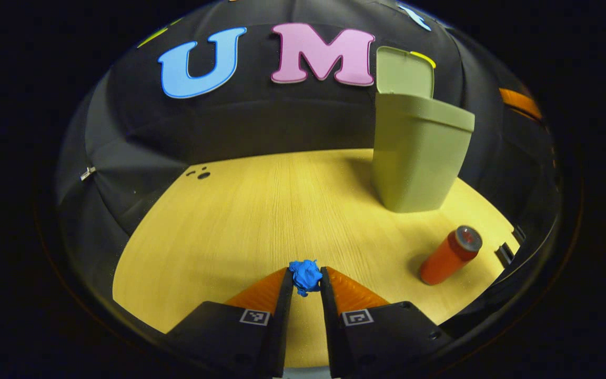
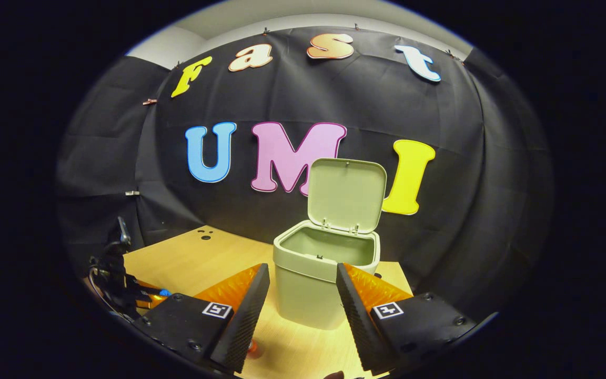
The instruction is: Press the lid of the desktop garbage bin to open it, pick up the crumpled paper on the desktop and throw it into the bin, then pick up the pop can on the desktop and drop it into the bin, and finally close the garbage bin lid.
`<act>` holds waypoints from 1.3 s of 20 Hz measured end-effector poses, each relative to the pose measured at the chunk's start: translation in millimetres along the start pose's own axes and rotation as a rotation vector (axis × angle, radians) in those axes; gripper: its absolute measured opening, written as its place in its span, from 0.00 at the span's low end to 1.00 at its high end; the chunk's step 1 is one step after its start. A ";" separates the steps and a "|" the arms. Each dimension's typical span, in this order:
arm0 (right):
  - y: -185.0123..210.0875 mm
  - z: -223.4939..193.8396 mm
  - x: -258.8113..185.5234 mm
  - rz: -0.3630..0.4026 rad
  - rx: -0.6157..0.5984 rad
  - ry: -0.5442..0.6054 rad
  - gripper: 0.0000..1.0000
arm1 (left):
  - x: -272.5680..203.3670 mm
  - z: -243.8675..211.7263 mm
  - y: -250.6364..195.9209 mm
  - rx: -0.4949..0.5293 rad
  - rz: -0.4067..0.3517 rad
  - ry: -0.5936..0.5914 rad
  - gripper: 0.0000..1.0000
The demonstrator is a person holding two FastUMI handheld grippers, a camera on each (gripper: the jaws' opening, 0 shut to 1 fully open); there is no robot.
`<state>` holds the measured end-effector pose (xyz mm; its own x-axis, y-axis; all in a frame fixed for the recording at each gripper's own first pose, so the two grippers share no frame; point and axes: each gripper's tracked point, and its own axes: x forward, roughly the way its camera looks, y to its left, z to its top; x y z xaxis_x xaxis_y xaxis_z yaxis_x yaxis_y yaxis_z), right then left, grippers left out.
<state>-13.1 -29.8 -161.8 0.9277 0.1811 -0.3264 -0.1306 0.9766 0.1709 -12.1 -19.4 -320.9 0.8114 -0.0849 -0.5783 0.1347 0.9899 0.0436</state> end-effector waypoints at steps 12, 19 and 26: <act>4.0 -15.3 -0.8 -0.003 0.008 0.032 0.82 | -44.4 208.8 -41.4 -0.026 -0.127 -0.386 0.35; -0.2 -24.3 -3.4 -0.012 0.019 0.055 0.83 | -41.0 279.3 -89.4 0.032 -0.243 -0.494 0.35; -13.0 -25.0 -3.3 -0.038 0.024 0.062 0.83 | 2.8 306.4 -149.8 0.088 -0.364 -0.499 0.35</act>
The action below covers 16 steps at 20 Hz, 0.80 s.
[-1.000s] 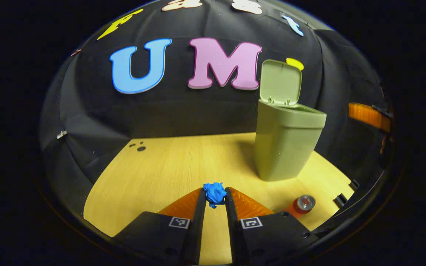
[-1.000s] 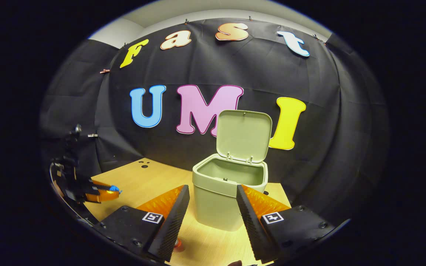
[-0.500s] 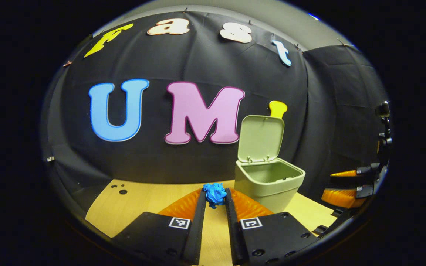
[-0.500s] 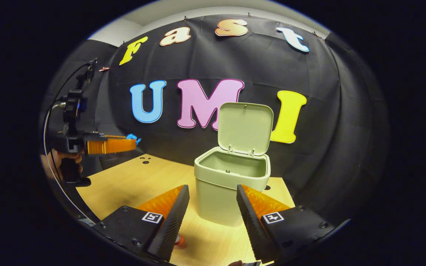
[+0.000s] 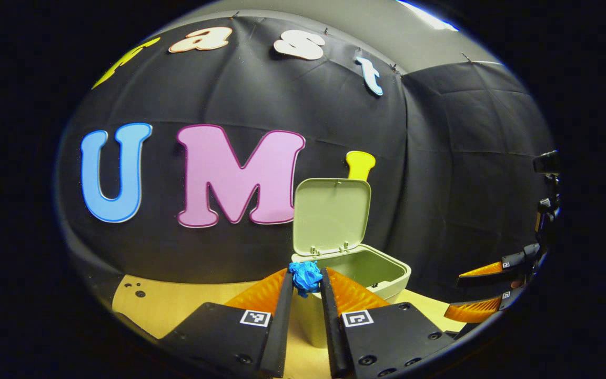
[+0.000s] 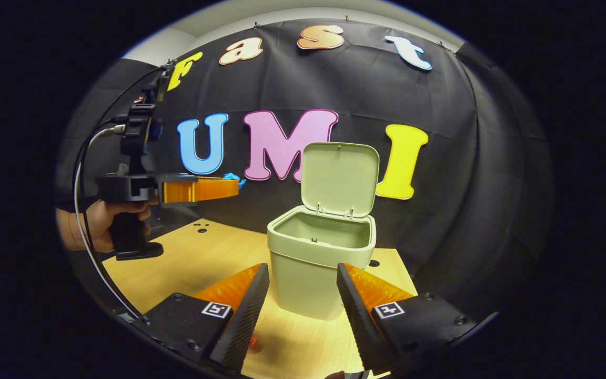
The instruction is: Press the lid of the desktop garbage bin to open it, pick up the crumpled paper on the desktop and throw it into the bin, then pick up the pop can on the desktop and drop it into the bin, and finally close the garbage bin lid.
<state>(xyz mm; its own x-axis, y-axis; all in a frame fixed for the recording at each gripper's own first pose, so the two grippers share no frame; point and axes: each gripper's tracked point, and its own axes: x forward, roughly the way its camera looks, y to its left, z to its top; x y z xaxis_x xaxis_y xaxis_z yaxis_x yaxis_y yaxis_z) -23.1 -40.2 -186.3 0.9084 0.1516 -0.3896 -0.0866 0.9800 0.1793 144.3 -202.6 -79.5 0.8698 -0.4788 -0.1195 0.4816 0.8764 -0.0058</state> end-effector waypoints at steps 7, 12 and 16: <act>-17.2 -8.7 2.1 -0.030 -0.010 0.023 0.83 | 59.4 -14.5 -26.4 0.005 -0.080 0.034 0.35; -25.0 -12.0 7.4 -0.048 -0.004 0.033 0.83 | 86.0 -29.8 -35.1 0.009 -0.105 0.066 0.35; -31.2 -12.5 10.9 -0.058 0.003 0.038 0.84 | 92.8 -38.8 -36.8 0.014 -0.111 0.088 0.38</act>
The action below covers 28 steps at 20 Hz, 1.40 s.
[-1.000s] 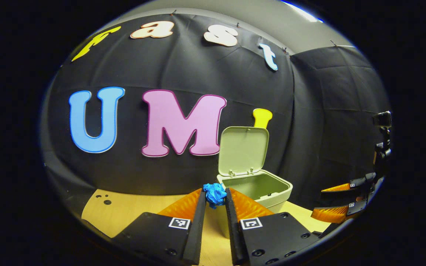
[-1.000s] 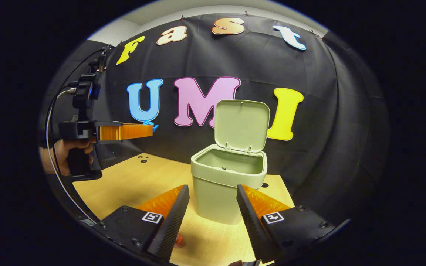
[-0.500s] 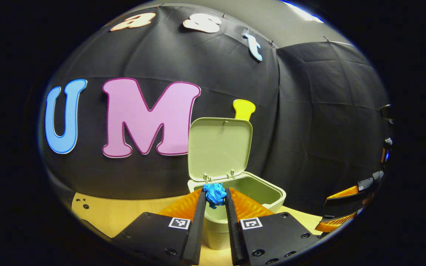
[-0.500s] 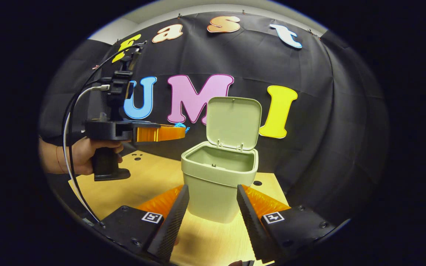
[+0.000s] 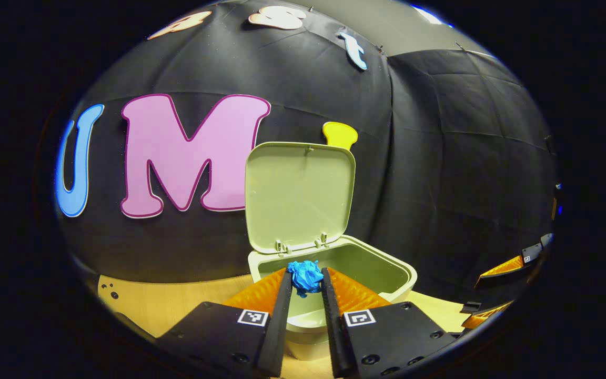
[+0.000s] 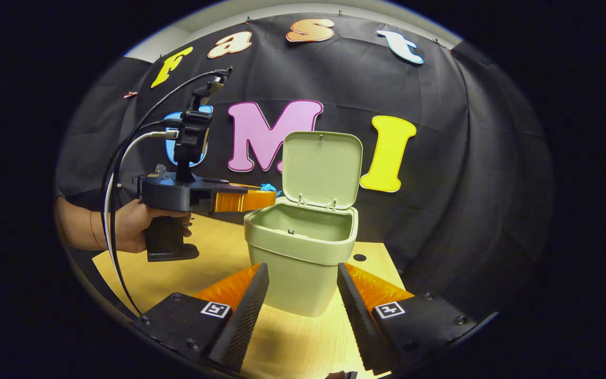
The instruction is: Press the lid of the desktop garbage bin to open it, pick up the crumpled paper on the desktop and throw it into the bin, then pick up the pop can on the desktop and drop it into the bin, and finally close the garbage bin lid.
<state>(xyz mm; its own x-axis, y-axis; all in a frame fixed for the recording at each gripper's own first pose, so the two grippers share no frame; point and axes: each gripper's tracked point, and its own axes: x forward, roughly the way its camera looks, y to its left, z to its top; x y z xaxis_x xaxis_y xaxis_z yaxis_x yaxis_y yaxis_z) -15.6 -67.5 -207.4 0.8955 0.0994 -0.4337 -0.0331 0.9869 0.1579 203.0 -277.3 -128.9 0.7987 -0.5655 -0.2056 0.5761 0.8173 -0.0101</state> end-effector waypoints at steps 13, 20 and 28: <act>29.3 -7.2 1.1 0.099 0.017 0.013 0.93 | -42.4 20.4 13.7 -0.048 0.057 -0.083 0.95; 64.0 -24.4 -7.2 0.185 -0.008 0.054 0.93 | -120.5 24.3 45.9 -0.050 0.216 -0.109 0.95; 110.3 -64.5 -10.7 0.288 -0.020 0.148 0.93 | -203.2 2.1 76.4 -0.047 0.368 -0.084 0.95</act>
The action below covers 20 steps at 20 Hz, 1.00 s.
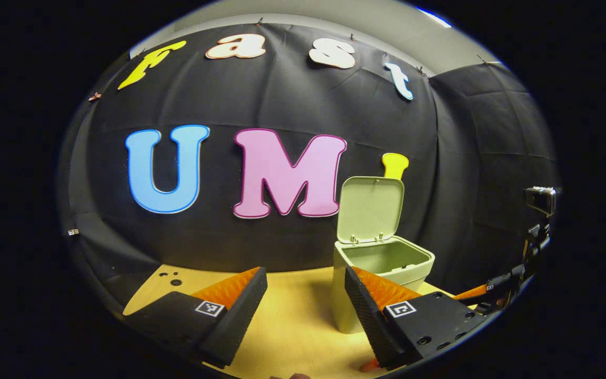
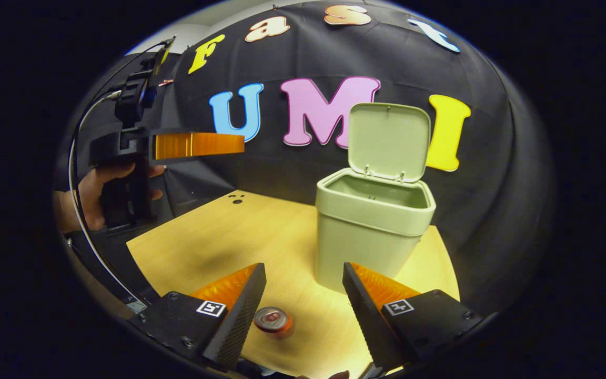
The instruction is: Press the lid of the desktop garbage bin to open it, pick up the crumpled paper on the desktop and throw it into the bin, then pick up the pop can on the desktop and drop it into the bin, and finally close the garbage bin lid.
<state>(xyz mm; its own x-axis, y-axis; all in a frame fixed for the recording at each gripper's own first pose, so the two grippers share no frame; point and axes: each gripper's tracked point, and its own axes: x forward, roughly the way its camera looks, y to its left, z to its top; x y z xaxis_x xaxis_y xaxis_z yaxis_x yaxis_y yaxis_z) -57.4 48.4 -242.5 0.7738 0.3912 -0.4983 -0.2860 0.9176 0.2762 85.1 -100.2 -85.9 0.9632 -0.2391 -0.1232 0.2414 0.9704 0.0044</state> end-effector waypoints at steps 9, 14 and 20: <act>34.9 -69.5 26.6 0.067 -0.045 0.165 0.93 | -60.1 -24.0 42.3 -0.008 0.092 0.039 0.95; 39.6 -108.8 40.6 0.071 -0.063 0.259 0.93 | -77.8 -32.4 58.7 -0.022 0.123 0.055 0.95; 38.5 -141.9 53.7 0.056 -0.068 0.343 0.93 | -86.6 -37.8 74.8 -0.022 0.145 0.063 0.95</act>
<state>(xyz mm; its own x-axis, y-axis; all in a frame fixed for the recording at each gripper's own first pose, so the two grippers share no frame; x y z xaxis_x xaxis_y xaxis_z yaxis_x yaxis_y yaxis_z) -107.1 114.9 -375.3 0.5241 0.4317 -0.7342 -0.3686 0.8921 0.2614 15.2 -5.5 -112.4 0.9783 -0.0940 -0.1846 0.0965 0.9953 0.0046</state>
